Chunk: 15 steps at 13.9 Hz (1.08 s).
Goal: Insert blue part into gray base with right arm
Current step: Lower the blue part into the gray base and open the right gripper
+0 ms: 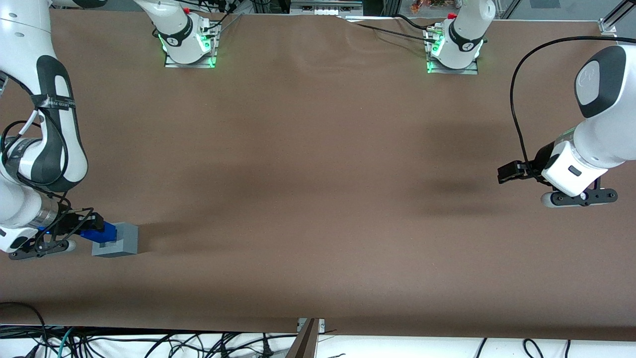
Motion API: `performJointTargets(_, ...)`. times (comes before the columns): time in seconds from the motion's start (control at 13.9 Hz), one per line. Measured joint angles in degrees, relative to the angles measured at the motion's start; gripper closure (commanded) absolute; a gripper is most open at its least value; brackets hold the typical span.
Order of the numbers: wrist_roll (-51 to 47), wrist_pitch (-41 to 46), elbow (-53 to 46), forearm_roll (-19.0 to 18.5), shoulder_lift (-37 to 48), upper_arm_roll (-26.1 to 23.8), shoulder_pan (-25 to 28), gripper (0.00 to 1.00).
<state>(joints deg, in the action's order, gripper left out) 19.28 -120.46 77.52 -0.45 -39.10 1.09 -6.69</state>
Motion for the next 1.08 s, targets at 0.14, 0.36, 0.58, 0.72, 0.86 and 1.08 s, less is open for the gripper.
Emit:
performJointTargets(0.14,0.3,-0.8,-0.2,0.0,-0.4,-0.1,0.0,0.59)
performJointTargets(0.36,1.0,-1.5,-0.2,0.4,-0.8,-0.1,0.0,0.59)
performJointTargets(0.58,1.0,-2.0,-0.2,0.7,-1.5,-0.1,-0.1,0.59)
performJointTargets(0.72,1.0,-2.4,-0.3,1.1,-2.0,-0.1,-0.1,0.59)
performJointTargets(0.86,1.1,-2.4,-0.3,1.5,-2.1,-0.1,-0.3,0.55)
performJointTargets(1.08,1.2,-2.3,-0.3,2.2,-2.1,-0.1,-0.7,0.00)
